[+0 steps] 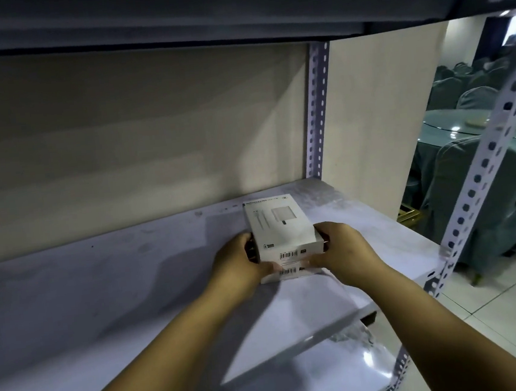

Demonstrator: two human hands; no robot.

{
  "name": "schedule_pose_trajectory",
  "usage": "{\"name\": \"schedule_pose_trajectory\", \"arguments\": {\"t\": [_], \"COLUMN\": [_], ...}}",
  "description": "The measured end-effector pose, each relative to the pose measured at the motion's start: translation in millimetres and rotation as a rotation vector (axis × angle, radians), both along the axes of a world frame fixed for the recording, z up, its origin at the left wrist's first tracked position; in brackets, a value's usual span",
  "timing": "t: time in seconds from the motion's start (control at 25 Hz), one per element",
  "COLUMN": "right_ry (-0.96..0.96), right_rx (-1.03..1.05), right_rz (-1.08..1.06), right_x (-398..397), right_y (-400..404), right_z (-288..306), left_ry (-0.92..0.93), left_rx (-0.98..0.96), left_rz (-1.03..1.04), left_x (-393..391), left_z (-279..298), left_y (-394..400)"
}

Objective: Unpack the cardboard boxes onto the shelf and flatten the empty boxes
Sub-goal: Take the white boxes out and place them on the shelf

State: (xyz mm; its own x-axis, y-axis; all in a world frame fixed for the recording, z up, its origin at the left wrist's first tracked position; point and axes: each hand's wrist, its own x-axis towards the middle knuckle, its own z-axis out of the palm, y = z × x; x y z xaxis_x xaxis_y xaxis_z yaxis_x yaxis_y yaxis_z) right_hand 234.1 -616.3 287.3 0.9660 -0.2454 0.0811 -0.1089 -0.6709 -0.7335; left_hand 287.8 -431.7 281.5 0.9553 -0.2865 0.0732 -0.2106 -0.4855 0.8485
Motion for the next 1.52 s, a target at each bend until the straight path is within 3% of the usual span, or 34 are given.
{"name": "schedule_pose_trajectory", "arguments": {"t": [0.92,1.52], "right_ry": [-0.169,-0.126], "right_rx": [-0.100,-0.061], "right_rz": [-0.096,-0.094], "right_x": [138.3,152.4], "right_y": [-112.2,-121.4], "right_z": [-4.7,-5.8], "left_ry": [-0.086,-0.078], "left_rx": [-0.078,-0.057], "left_rz": [0.202,0.255], "left_x": [112.3,117.6], "left_z": [-11.5,-9.2], "left_y": [-129.0,-139.7]}}
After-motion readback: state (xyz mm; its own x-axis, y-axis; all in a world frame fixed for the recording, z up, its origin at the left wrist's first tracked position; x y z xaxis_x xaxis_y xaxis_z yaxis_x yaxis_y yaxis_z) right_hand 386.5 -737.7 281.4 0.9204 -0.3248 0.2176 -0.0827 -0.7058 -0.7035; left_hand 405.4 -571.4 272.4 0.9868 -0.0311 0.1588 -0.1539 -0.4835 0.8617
